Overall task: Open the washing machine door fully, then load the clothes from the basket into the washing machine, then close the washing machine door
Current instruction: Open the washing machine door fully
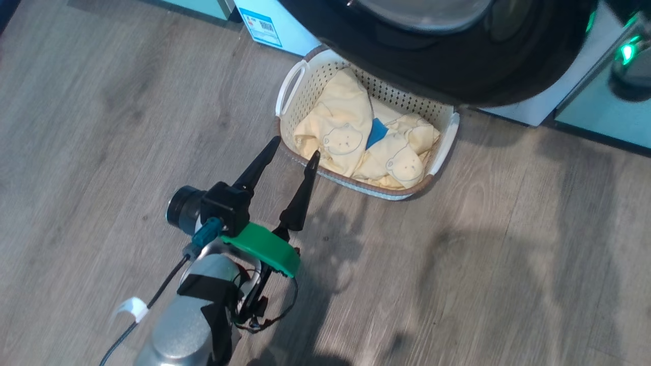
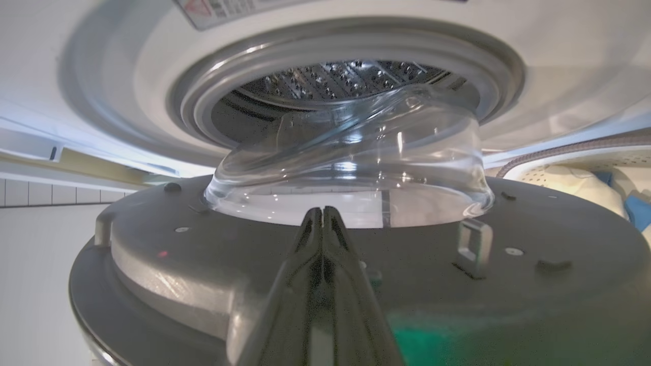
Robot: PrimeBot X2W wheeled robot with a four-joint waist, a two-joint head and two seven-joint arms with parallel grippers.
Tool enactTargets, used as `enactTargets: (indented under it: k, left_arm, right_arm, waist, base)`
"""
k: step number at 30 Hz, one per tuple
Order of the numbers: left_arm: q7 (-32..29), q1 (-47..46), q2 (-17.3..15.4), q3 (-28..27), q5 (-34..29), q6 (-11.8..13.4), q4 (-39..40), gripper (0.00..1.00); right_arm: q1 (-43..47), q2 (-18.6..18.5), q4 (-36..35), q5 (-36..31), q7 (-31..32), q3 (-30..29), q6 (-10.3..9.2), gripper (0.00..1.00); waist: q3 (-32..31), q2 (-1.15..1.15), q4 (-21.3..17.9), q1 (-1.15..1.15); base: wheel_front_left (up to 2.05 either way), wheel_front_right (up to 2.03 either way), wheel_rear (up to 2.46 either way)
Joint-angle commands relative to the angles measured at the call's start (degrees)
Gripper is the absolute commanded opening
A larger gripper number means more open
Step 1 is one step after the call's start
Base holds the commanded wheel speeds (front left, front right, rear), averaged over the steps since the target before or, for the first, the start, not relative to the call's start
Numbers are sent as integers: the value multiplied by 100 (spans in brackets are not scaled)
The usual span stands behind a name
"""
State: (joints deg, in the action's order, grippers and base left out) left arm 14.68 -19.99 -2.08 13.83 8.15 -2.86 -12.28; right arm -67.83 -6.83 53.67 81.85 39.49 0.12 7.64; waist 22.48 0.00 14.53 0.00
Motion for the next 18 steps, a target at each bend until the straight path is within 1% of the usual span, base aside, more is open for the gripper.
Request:
enactTargets:
  k: [1,10,18]
  left_arm:
    - [32,26,-80,-218,-19,37,137,100]
    - [32,276,-80,-327,-75,3,77,100]
    - [32,473,-80,-405,-161,-45,-21,100]
  right_arm:
    - [21,210,-279,57,115,90,-15,0]
    - [795,331,-794,298,489,240,-15,0]
    - [1483,385,-1230,589,657,458,-15,0]
  waist:
    - [-71,0,-22,0]
    - [-441,0,-51,0]
    - [-790,0,-43,0]
  base:
    - [0,0,0]
    - [0,0,0]
    - [0,0,0]
